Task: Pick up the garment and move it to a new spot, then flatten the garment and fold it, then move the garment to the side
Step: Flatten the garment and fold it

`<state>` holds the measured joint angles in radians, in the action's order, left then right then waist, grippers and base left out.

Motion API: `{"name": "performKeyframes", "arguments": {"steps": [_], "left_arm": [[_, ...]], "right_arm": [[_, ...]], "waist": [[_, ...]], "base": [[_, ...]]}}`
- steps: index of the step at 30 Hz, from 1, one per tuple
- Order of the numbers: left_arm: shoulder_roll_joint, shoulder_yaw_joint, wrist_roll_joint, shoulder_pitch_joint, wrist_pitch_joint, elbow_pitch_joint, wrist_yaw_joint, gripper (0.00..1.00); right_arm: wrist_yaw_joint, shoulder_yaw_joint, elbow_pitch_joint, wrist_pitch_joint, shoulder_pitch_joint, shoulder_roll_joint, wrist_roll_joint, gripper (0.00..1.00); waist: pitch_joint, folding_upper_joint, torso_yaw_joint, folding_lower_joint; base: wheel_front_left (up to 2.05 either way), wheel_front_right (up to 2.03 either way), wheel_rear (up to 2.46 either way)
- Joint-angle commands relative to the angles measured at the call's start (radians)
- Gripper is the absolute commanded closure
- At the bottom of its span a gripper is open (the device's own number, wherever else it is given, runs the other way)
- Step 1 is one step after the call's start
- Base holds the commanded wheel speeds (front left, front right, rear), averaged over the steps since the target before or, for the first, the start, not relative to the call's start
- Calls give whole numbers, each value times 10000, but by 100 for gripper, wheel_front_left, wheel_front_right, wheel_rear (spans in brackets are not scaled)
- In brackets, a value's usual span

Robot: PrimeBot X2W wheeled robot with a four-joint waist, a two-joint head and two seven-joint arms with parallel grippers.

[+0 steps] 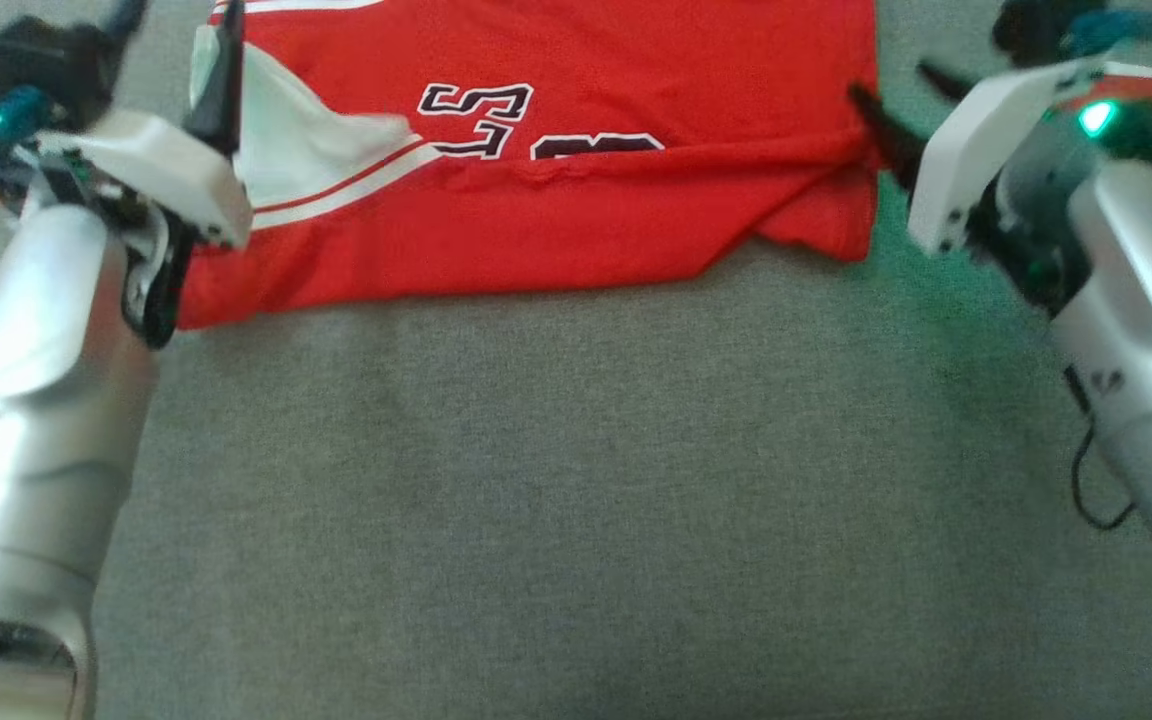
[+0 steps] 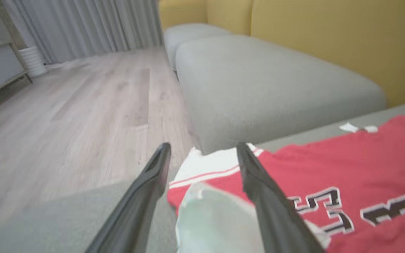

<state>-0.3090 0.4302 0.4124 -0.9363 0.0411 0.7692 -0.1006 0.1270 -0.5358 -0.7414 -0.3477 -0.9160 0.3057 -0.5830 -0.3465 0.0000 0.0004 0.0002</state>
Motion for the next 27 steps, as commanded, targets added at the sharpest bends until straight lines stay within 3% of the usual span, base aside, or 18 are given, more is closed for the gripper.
{"name": "performKeyframes", "arguments": {"steps": [1,4,8,13,17,27], "left_arm": [[-355,-446,4,-719,643,-134,151,0],[-163,-596,0,-929,1654,59,285,0],[75,-962,181,-736,2142,-116,329,0],[250,-1751,-19,359,2201,-1821,537,0],[538,-2316,-421,1844,2203,-3234,707,0],[1680,-3243,-911,4936,2205,-4645,835,0]], "right_arm": [[37,163,146,475,-417,-61,194,0],[37,483,79,1750,-634,-115,456,0],[37,787,277,3759,-405,-202,795,0],[37,1441,492,5573,385,-425,1321,0],[37,2244,994,6020,1390,-914,1901,0],[37,3879,2897,6092,4469,-2320,3299,0]], "waist": [[10,0,14,-2],[135,0,89,-2],[453,0,196,-2],[913,0,292,-2],[1315,0,307,-2],[1966,0,246,-2]], "base": [[0,0,0],[0,0,0],[0,0,0],[0,0,0],[0,0,0],[0,0,0]]}}
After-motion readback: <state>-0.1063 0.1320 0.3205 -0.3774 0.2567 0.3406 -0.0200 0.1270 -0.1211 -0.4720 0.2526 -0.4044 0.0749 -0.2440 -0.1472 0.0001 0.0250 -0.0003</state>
